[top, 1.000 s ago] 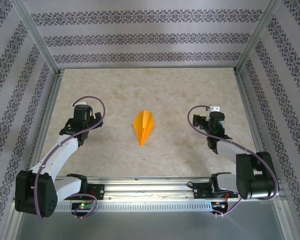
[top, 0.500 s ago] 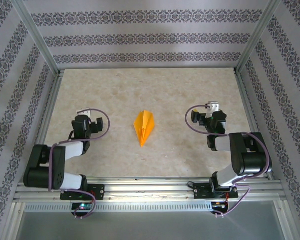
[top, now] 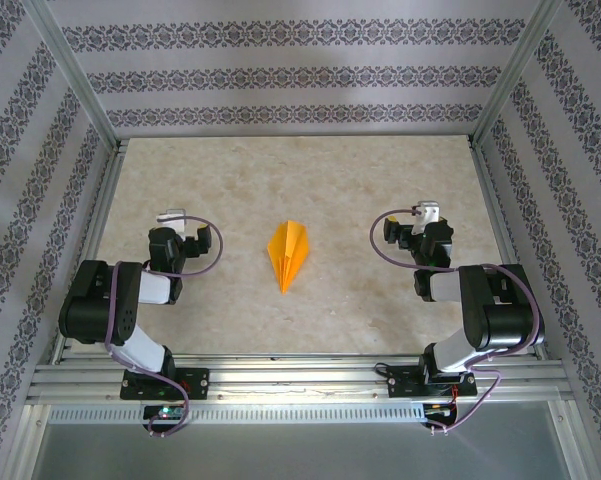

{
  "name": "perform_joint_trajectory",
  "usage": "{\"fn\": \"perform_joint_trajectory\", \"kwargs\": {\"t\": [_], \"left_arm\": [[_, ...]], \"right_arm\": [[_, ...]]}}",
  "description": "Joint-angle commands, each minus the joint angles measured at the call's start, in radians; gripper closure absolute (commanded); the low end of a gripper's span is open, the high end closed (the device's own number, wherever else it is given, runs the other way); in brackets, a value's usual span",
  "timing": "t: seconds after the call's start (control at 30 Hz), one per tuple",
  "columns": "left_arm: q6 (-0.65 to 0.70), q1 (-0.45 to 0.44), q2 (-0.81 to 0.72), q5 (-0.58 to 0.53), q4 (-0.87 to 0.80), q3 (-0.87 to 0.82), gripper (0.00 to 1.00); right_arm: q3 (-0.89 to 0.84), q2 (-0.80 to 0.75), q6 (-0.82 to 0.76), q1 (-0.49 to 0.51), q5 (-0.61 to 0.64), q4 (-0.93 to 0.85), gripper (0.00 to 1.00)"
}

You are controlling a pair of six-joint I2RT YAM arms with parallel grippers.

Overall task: Fold a paper plane with a square sheet of paper (pick it up from the middle)
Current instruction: Reset both arms

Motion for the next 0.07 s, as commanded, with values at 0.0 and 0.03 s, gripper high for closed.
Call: {"fn": "perform_joint_trajectory", "kwargs": {"t": [0.0,0.03], "left_arm": [[0.018,0.005,0.002,0.011,0.047,0.014,0.01],[0.02,0.006,0.003,0.013,0.062,0.008,0.01]], "right_arm": [[0.009,-0.003,-0.003,0.014,0.021,0.034,0.02],[0.008,-0.003,-0.003,0.015,0.024,0.035,0.02]]}}
